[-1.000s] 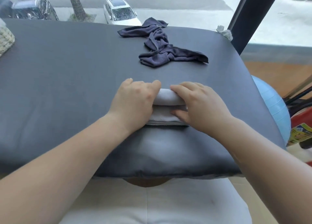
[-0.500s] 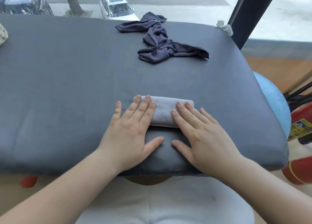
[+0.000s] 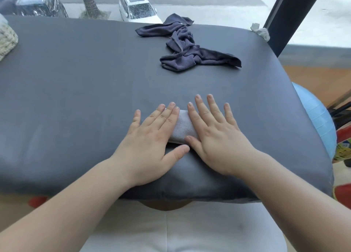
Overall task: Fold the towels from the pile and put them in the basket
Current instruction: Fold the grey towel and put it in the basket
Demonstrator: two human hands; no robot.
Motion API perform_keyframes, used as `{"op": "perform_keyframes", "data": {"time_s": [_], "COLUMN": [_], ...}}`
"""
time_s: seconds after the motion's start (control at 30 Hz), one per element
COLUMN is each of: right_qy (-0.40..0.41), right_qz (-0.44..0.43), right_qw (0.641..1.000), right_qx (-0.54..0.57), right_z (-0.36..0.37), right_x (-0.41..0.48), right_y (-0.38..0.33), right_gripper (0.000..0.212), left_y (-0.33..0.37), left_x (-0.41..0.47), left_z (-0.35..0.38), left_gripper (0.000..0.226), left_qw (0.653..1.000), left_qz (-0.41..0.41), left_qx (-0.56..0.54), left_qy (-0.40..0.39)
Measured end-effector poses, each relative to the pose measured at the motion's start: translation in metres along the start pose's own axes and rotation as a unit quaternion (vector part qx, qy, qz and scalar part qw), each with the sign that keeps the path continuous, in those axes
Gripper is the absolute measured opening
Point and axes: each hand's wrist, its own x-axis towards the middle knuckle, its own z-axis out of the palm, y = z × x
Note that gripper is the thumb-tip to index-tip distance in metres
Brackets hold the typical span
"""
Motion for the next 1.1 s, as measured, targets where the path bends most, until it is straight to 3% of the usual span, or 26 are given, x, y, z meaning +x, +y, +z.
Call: {"op": "perform_keyframes", "data": {"time_s": [0.13,0.27,0.4,0.7,0.87,1.1], "right_qy": [-0.005,-0.018,-0.019,0.022,0.01,-0.016], "right_qz": [-0.002,-0.008,0.045,0.063,0.071,0.049], "right_qw": [1.0,0.996,0.986,0.992,0.992,0.993], "right_qx": [0.027,0.084,0.162,0.109,0.106,0.101], "right_z": [0.002,0.0,-0.003,0.016,0.022,0.004], "right_x": [-0.008,-0.004,0.013,0.015,0.014,0.013], "right_y": [-0.003,0.005,0.011,0.005,0.004,0.006], "right_gripper": [0.081,0.082,0.076,0.074,0.071,0.066], "left_y": [0.015,0.01,-0.001,-0.003,-0.001,0.006], "left_x": [0.031,0.051,0.05,0.05,0.052,0.059], "left_z": [-0.001,0.014,0.026,0.037,0.029,-0.002], "left_gripper": [0.086,0.079,0.077,0.072,0.072,0.069], "left_qw": [0.999,0.999,0.999,0.998,0.999,0.989], "left_qz": [-0.026,-0.031,-0.035,-0.019,-0.026,-0.031], "left_qx": [-0.015,-0.007,-0.024,-0.026,-0.028,0.047], "left_qy": [0.039,0.029,0.03,0.049,0.005,-0.133]}}
